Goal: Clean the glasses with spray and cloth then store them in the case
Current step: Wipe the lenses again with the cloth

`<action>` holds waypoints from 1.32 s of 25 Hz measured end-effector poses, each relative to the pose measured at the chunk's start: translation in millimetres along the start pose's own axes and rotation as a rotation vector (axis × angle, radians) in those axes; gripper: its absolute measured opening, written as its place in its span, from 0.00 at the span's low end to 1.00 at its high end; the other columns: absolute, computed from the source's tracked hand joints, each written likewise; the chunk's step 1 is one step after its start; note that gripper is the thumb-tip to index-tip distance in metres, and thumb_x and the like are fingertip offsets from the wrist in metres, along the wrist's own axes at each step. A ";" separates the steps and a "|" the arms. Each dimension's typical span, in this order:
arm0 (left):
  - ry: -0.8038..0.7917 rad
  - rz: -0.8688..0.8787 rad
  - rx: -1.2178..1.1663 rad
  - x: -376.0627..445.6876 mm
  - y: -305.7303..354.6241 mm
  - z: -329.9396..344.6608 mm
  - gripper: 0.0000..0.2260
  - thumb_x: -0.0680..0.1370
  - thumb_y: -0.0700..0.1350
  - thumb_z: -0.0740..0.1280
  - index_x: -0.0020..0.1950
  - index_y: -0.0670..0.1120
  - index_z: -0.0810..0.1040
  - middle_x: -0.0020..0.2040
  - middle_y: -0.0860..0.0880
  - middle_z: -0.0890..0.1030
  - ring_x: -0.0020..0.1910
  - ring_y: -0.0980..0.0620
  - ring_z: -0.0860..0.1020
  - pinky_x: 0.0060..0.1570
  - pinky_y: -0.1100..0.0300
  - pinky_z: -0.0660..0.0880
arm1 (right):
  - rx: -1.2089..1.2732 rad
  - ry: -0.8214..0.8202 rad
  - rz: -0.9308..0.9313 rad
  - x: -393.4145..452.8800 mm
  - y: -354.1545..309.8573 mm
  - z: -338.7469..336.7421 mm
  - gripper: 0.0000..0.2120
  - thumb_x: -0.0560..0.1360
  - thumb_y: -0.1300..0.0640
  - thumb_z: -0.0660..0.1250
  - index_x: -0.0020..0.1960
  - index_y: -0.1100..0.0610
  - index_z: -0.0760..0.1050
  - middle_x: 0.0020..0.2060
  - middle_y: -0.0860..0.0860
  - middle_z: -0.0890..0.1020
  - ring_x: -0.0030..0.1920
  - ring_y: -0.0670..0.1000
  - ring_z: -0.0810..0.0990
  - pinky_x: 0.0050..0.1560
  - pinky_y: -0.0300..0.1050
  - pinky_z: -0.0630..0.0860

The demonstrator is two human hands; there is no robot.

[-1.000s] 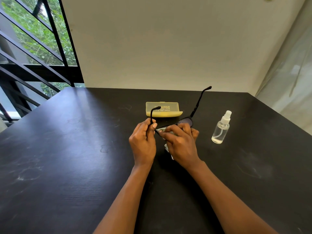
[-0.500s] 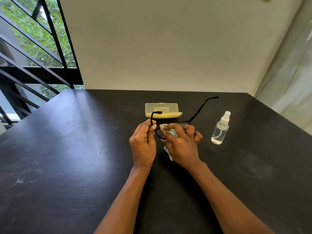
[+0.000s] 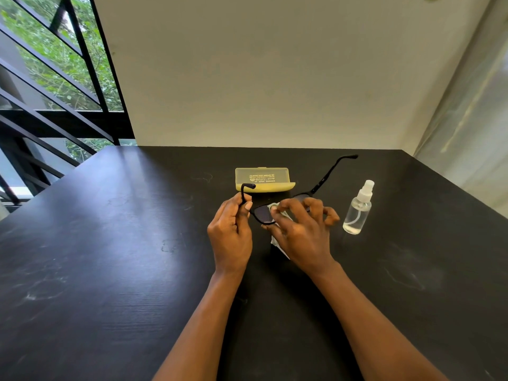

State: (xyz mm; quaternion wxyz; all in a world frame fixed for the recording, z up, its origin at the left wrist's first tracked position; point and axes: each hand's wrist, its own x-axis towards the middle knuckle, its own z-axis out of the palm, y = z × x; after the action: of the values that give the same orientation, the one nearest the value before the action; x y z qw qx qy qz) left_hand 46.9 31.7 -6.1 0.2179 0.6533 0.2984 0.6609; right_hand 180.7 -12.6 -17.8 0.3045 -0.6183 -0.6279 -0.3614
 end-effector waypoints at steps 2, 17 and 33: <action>0.001 -0.009 -0.015 -0.1 -0.4 0.2 0.08 0.76 0.37 0.65 0.53 0.39 0.79 0.47 0.51 0.79 0.44 0.53 0.81 0.44 0.60 0.80 | -0.011 -0.023 0.036 0.1 -0.6 2.0 0.15 0.70 0.46 0.66 0.52 0.52 0.80 0.55 0.47 0.72 0.53 0.56 0.65 0.41 0.54 0.74; -0.009 0.066 0.054 -0.9 2.0 0.9 0.08 0.75 0.35 0.65 0.52 0.37 0.79 0.46 0.51 0.78 0.47 0.60 0.77 0.45 0.73 0.75 | 0.004 -0.002 0.066 -1.9 2.0 -1.2 0.10 0.66 0.49 0.74 0.45 0.51 0.79 0.50 0.49 0.77 0.54 0.55 0.65 0.43 0.56 0.71; -0.016 0.082 0.079 -2.4 4.9 -0.3 0.08 0.76 0.37 0.66 0.52 0.36 0.79 0.46 0.49 0.78 0.47 0.59 0.76 0.46 0.76 0.72 | 0.185 -0.073 0.196 0.0 -6.3 -5.1 0.04 0.68 0.46 0.68 0.42 0.43 0.75 0.53 0.44 0.67 0.54 0.53 0.64 0.44 0.55 0.66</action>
State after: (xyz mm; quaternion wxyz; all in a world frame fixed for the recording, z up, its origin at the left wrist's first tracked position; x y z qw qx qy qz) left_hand 47.2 26.5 -4.5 0.1671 0.6783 0.2952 0.6518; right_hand 174.1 -16.7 -15.5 0.3710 -0.6589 -0.6057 -0.2476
